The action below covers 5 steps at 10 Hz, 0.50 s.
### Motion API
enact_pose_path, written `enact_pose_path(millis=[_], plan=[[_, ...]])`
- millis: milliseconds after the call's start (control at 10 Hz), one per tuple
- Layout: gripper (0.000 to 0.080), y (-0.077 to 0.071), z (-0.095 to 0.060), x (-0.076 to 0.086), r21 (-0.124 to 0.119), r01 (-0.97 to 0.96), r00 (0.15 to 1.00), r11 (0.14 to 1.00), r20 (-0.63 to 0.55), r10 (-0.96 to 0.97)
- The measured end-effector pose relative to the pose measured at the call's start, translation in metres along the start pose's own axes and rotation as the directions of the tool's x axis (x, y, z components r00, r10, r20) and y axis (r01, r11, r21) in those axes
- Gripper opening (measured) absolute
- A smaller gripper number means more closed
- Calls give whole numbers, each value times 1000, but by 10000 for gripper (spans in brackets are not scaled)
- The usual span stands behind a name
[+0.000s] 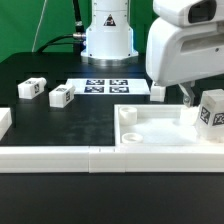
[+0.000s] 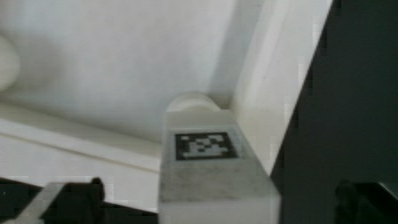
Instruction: Assemble one leg
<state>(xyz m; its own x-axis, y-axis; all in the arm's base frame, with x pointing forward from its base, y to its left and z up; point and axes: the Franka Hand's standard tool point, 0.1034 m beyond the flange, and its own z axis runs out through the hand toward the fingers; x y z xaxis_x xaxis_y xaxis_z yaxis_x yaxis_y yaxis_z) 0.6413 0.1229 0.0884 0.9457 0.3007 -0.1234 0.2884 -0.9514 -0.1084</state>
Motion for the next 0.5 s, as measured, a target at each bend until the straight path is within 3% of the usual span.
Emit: enact_pose_path(millis=[300,400,500], plan=[[648,1,5,1,0,11,1000,1000,-3,-11],[532,1,4,1,0,11,1000,1000,-3,-11],[367,1,4,1,0,11,1000,1000,-3,-11]])
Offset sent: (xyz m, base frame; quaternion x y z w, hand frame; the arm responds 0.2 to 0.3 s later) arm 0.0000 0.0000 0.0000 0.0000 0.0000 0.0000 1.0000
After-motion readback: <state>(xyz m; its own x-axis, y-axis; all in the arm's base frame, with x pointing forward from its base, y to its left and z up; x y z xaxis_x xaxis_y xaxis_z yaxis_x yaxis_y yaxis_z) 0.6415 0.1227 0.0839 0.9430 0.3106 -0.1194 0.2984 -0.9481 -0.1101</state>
